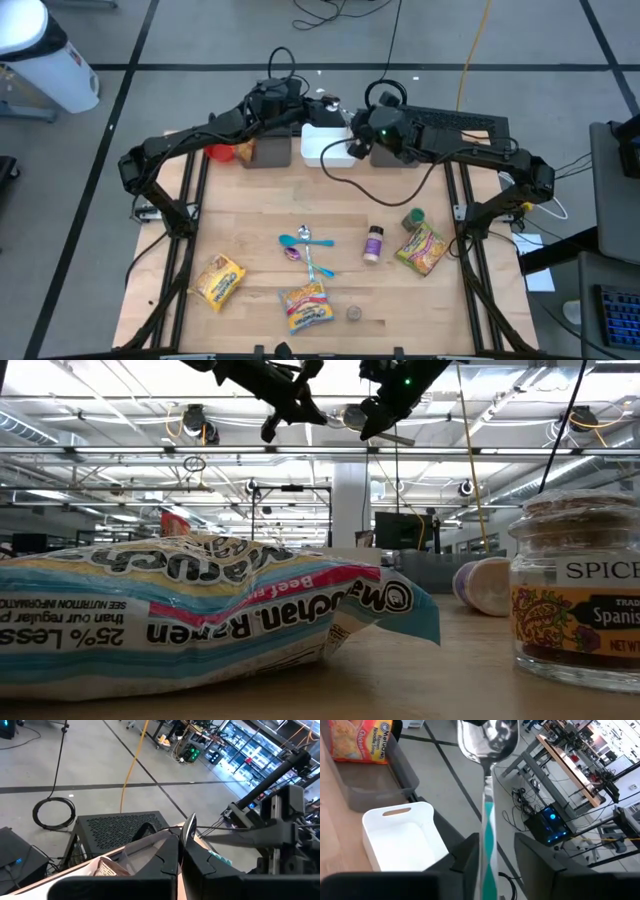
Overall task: Pick & Place Food Item
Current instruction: Put the top light blue spoon into the right black bin
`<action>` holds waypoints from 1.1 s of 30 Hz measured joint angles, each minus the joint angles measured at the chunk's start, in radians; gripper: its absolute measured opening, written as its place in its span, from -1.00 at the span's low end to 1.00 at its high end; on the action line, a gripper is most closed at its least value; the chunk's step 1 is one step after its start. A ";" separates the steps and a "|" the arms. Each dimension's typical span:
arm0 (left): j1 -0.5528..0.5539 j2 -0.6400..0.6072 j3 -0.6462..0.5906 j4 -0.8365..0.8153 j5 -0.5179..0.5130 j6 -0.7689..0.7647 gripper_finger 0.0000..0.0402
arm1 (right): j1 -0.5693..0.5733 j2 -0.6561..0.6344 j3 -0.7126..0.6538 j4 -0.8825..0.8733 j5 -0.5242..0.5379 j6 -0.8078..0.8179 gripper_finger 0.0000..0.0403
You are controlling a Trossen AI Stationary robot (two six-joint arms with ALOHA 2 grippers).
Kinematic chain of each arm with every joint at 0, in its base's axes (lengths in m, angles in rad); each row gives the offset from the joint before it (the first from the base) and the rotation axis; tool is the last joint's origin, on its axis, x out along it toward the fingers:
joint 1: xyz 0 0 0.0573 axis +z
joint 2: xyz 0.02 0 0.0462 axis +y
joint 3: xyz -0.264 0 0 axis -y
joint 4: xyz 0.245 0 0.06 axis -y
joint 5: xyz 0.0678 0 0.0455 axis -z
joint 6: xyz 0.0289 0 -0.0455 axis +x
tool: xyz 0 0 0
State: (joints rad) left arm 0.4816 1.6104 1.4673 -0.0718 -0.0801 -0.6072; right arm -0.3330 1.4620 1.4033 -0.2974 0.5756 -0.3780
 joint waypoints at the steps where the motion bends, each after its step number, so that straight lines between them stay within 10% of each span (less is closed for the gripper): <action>1: 0.000 0.000 0.000 -0.001 0.000 0.000 -0.97 | 0.000 0.000 0.000 0.000 0.000 0.000 -0.52; 8: 0.000 0.000 0.000 -0.004 -0.002 0.000 -0.97 | 0.001 0.000 0.000 -0.001 -0.005 0.019 -0.89; 19: 0.005 0.000 -0.001 0.028 0.006 0.011 -0.89 | 0.001 0.000 0.000 0.008 -0.002 0.018 -0.90; 33: 0.124 0.000 -0.001 0.112 0.314 0.026 -0.35 | -0.034 -0.050 -0.002 0.045 -0.062 0.027 -0.90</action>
State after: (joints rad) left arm 0.6051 1.6102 1.4662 0.0399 0.2337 -0.5812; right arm -0.3674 1.4121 1.4017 -0.2525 0.5133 -0.3506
